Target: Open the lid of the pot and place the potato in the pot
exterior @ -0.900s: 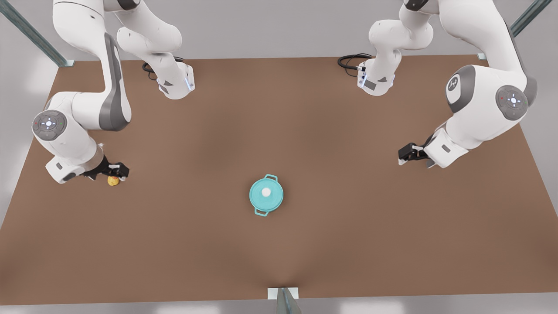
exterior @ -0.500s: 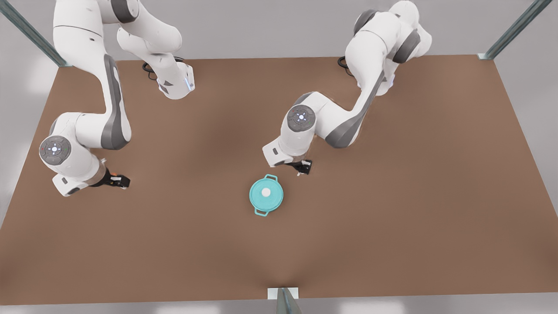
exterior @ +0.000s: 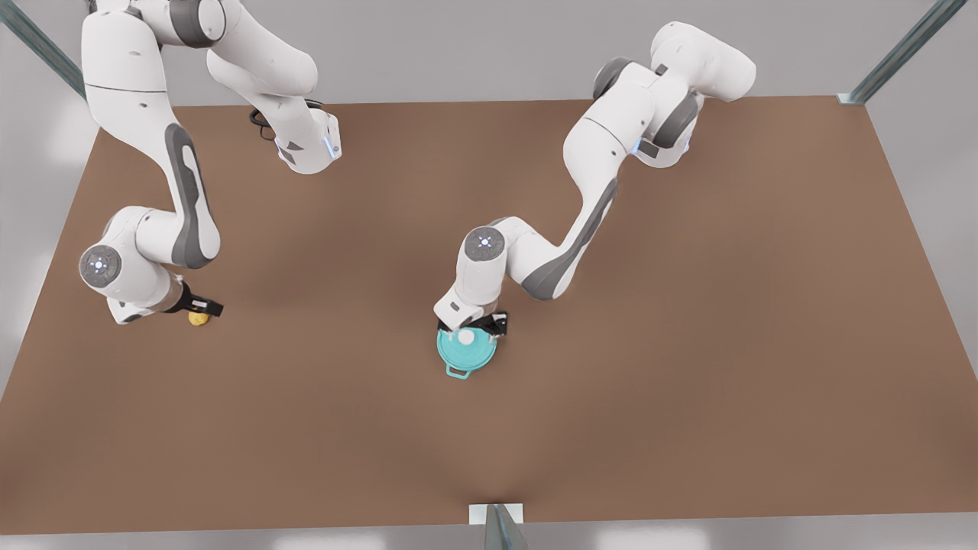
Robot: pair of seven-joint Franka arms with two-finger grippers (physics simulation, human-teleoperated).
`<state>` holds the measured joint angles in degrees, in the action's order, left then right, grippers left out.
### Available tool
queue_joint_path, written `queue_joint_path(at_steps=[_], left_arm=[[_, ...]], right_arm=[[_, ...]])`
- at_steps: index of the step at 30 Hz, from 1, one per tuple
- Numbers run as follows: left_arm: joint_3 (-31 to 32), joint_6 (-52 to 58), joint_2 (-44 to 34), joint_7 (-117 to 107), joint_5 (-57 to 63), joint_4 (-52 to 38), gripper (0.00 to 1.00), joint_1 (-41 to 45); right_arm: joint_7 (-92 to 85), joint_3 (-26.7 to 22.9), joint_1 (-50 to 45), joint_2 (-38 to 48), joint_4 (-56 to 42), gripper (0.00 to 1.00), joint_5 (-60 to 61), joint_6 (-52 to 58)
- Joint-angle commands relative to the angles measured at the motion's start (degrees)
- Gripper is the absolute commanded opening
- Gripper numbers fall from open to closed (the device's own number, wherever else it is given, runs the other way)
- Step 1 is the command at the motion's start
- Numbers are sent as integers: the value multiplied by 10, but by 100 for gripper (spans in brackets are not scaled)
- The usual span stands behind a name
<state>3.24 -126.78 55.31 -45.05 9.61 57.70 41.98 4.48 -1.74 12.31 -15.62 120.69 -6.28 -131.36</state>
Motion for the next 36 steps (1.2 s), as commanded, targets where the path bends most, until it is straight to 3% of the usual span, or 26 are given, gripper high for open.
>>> queue_joint_path(at_steps=[1, 13, 17, 21, 22, 24, 28, 31, 36], left_arm=[[0, -30, 3, -160, 22, 4, 100, 4], [0, -32, 36, -159, 61, 5, 100, 14], [0, -32, 40, -160, 61, 5, 85, 14], [-1, -32, 39, -159, 61, 4, 53, 14], [-1, -31, 39, -159, 61, 4, 50, 14], [-1, -31, 37, -154, 61, 4, 50, 14], [-1, -22, 20, -57, 57, 0, 50, -56], [8, -56, 42, 120, 54, -2, 50, -174], [19, -105, 81, 140, 54, -2, 54, -195]], right_arm=[[-32, 0, 11, -14, 2, 100, -24, -100], [-27, 1, 37, -93, -21, 100, -73, -176], [-30, 2, 46, -91, 2, 100, -73, -202], [-31, 9, 56, -93, 14, 100, -73, -218], [-32, 9, 56, -98, 14, 100, -73, -224], [-32, 65, 113, -105, 14, 100, -73, -225], [-32, 66, 114, -110, 14, 100, -73, -226], [-32, 67, 114, -112, 26, 100, -73, -225], [-32, 67, 115, -114, 37, 100, -73, -223]])
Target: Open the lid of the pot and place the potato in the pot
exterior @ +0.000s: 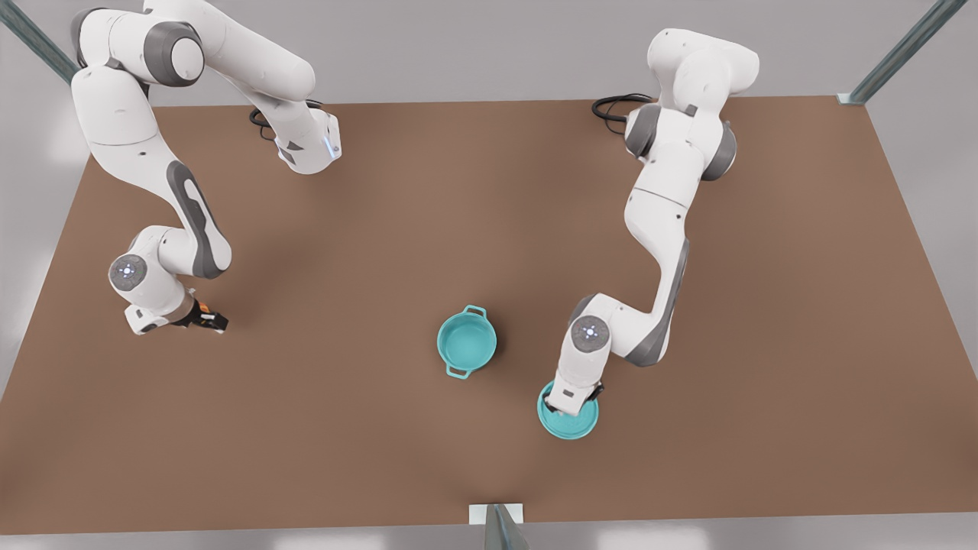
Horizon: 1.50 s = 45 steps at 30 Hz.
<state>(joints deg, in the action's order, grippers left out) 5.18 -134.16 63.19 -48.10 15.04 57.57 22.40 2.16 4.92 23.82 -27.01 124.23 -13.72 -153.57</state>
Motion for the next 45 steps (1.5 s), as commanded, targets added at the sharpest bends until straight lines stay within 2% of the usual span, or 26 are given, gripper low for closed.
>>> queue_joint_path(at_steps=[1, 3, 4, 5, 6, 7, 8, 9, 10, 12, 18, 32, 45], left_arm=[[15, -24, -4, 202, -6, 1, 100, -14], [15, 0, -10, 234, -7, 2, 100, -23], [17, 51, -31, 239, -7, 4, 100, -28], [19, 152, -72, 266, -9, 4, 100, -31], [19, 377, -164, 418, -52, 3, 100, -78], [19, 492, -234, 474, -60, 3, 100, -121], [19, 564, -302, 534, -128, 34, 100, -186], [19, 381, -467, 541, -165, 267, 100, -234], [10, 257, -526, 535, -163, 383, 100, -241], [9, 258, -468, 539, -159, 301, 100, -264], [10, 256, -439, 536, -161, 265, 100, -286], [26, 288, -460, 535, -179, 274, 100, -286], [26, 287, -460, 538, -178, 273, 100, -286]], right_arm=[[-12, 0, 0, 4, 3, 100, 1, 3], [-35, 0, 11, 6, 4, 100, 1, 6], [-35, 0, 13, 8, 8, 100, -9, 6], [-35, 0, 13, 8, 8, 100, -10, 9], [-35, 0, 13, 13, 13, 100, -10, 13], [-36, 0, 13, 14, 14, 100, -10, 16], [-35, 0, 13, 14, 15, 100, -10, 18], [-36, 0, 13, 13, 19, 100, -10, 18], [-36, 0, 13, 16, 25, 100, -10, 18], [-41, 0, 21, 16, 29, 100, -10, 18], [-52, 0, 28, 24, 39, 100, -10, 35], [-62, -1, 47, 22, 29, 100, -20, 37], [-50, 3, 43, 4, 22, 91, -26, 26]])
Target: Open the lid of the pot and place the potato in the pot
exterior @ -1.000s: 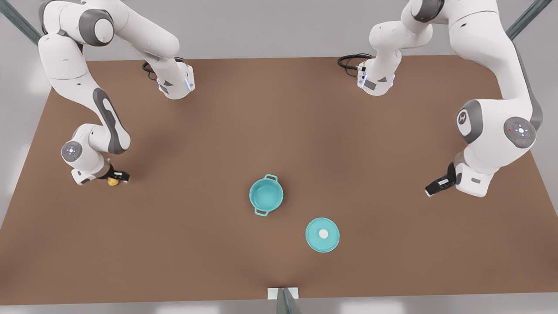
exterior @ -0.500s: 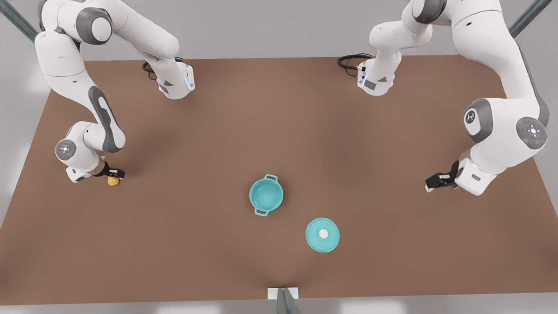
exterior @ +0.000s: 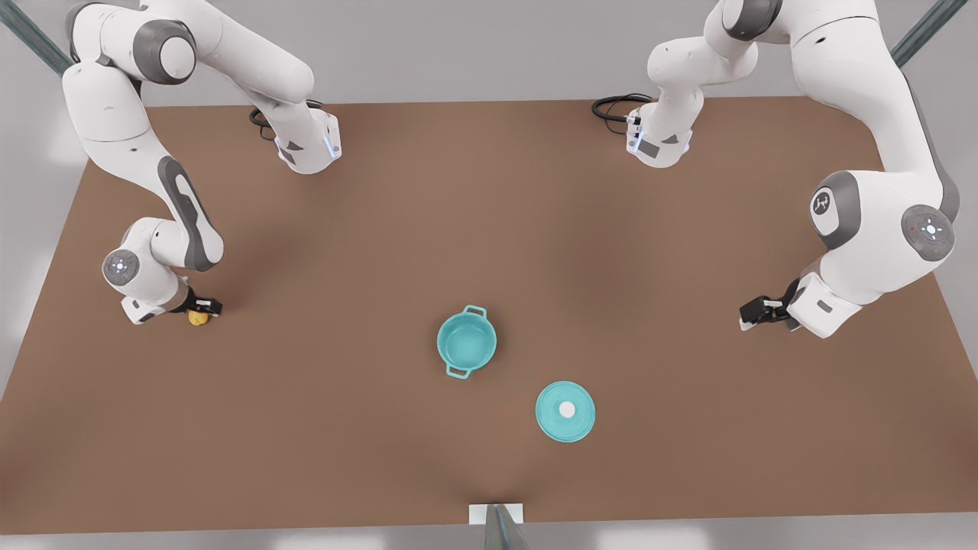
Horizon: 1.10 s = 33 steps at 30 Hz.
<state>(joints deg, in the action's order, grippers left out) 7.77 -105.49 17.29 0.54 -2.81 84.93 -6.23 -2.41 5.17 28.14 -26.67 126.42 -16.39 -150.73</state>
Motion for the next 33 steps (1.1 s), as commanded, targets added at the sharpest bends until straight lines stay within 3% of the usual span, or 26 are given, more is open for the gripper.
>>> queue_joint_path(at_steps=[1, 19, 23, 26, 33], left_arm=[[1, 0, -1, 54, 1, 0, 100, 0], [-5, -2, 3, 56, 0, -7, 100, -13], [-1, 48, -14, 54, -1, -7, 100, -12], [10, 49, -14, 46, -1, -9, 100, -9], [12, 50, -14, 47, 1, -7, 100, -8]], right_arm=[[-4, 0, 2, 0, 0, 89, 0, -3], [-5, 5, 9, 3, 0, 67, 0, -3], [-5, 5, 9, 2, 0, 63, 0, -3], [-4, 5, 9, 4, 0, 55, 0, -2], [-4, 5, 9, 18, 0, 55, 0, 6]])
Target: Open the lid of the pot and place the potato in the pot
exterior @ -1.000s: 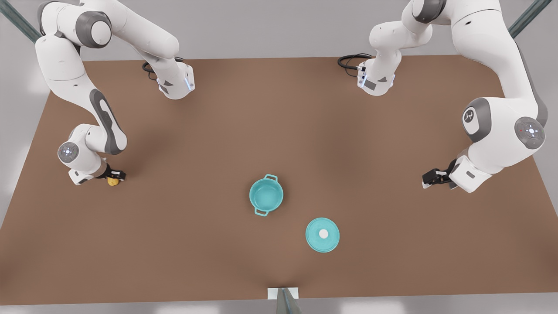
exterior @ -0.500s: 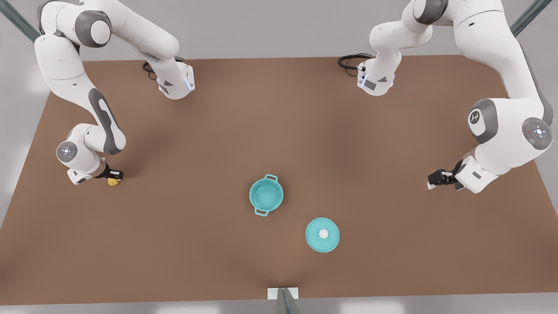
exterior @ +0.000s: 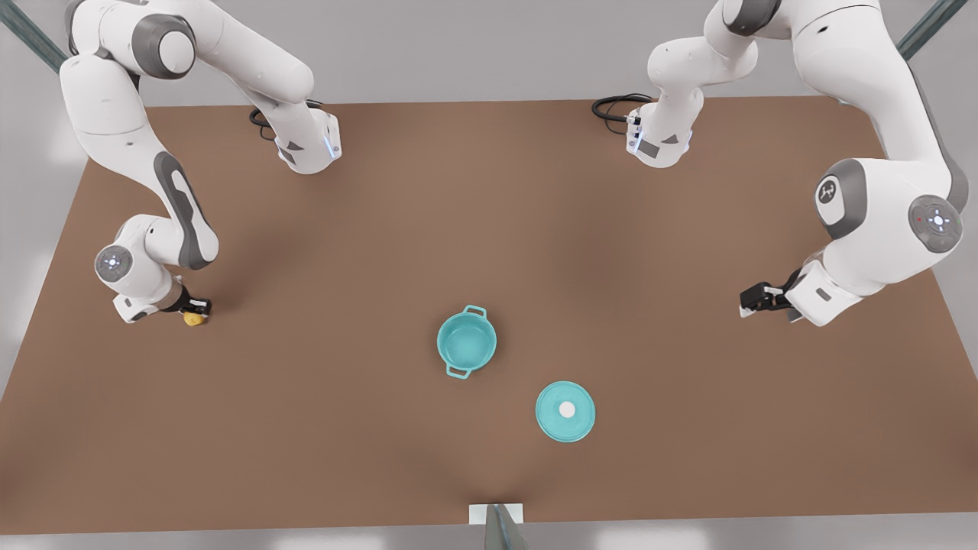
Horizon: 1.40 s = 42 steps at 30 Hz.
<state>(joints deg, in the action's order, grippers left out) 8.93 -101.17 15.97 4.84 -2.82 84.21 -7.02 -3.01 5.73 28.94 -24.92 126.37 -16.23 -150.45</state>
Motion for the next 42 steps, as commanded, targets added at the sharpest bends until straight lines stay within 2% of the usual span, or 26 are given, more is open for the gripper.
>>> queue_joint_path(at_steps=[1, 3, 6, 12, 21, 26, 33, 37, 42], left_arm=[[0, 7, -1, 4, 1, -1, 100, 0], [0, 7, -1, 4, 1, 0, 100, 0], [0, 7, -1, 4, 1, 0, 100, 0], [0, 7, -1, 5, 2, 0, 100, 0], [12, 18, -2, 3, 6, 1, 100, 1], [8, 28, -1, 3, 6, 5, 100, -3], [7, 30, 2, -6, 6, 10, 100, -4], [10, 30, 4, -5, 9, 10, 100, 0], [14, 17, 1, -29, 14, 11, 100, 7]], right_arm=[[2, 6, -3, 7, -2, 55, -1, 22], [17, 18, -4, 16, -7, 55, 3, 28], [77, 60, -4, 39, -34, 55, 5, 96], [197, 147, -8, 44, -133, 55, 24, 227], [390, 148, -143, 26, -262, 54, 75, 341], [484, 148, -211, -9, -343, 54, 76, 398], [631, 144, -332, -79, -438, 54, 88, 423], [705, 133, -400, -131, -500, 54, 88, 424], [770, 81, -501, -200, -576, 54, 88, 423]])
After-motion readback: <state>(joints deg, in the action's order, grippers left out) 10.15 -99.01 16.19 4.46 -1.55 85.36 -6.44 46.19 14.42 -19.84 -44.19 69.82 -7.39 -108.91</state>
